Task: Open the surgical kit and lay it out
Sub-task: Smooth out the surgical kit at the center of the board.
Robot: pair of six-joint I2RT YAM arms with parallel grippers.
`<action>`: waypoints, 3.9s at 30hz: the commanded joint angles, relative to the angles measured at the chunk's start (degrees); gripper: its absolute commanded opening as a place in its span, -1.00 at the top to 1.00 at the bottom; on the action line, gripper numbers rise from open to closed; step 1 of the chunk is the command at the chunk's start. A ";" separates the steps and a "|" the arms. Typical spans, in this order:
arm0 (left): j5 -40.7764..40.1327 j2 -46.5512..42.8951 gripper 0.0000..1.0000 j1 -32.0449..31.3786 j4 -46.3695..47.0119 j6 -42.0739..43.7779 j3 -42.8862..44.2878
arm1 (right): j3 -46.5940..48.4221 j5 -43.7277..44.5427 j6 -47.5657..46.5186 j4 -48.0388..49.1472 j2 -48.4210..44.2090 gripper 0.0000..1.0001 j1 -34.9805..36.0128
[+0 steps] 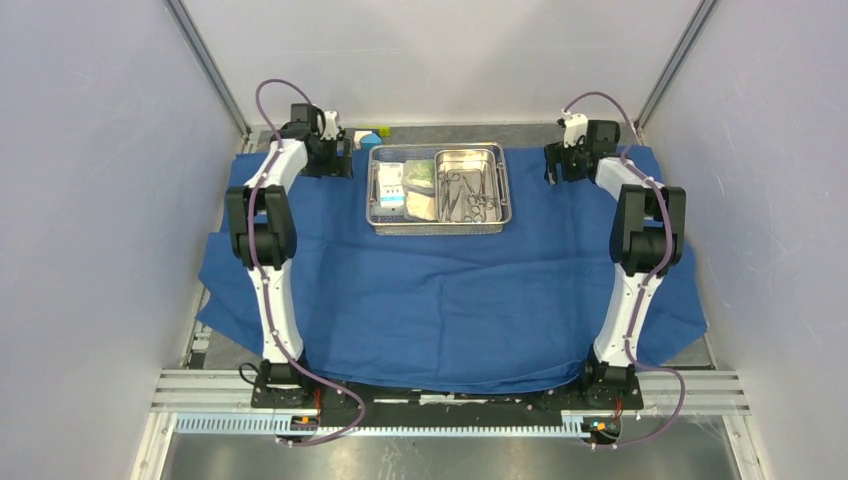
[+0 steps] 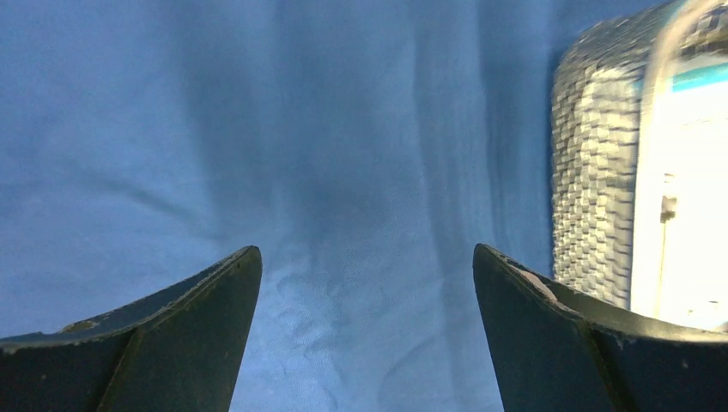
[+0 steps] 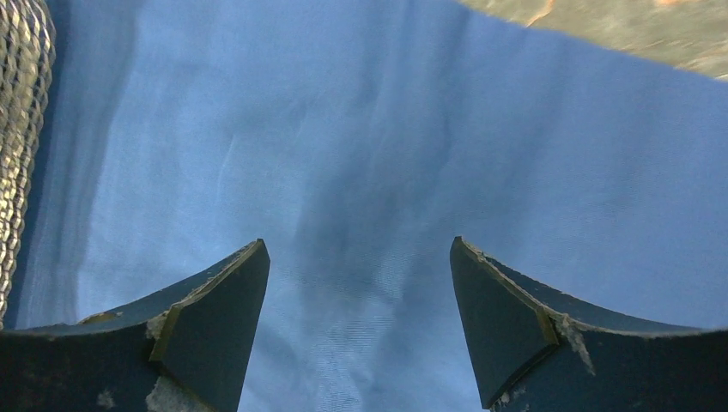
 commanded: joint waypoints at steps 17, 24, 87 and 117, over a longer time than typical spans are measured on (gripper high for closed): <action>-3.34 6.87 -0.35 0.26 -8.74 4.79 -1.86 | 6.28 3.71 -4.81 -13.22 9.60 -0.33 1.02; -1.23 8.35 0.19 0.25 -10.18 5.10 -0.99 | 7.40 3.91 -5.56 -14.03 10.86 0.16 1.02; 2.28 29.82 0.95 9.57 -12.39 -18.49 37.13 | 36.37 18.32 3.87 -11.95 25.86 1.00 0.91; 2.51 28.45 0.95 11.34 -9.86 -20.53 37.89 | 37.12 22.38 5.22 -10.80 24.38 0.99 -1.26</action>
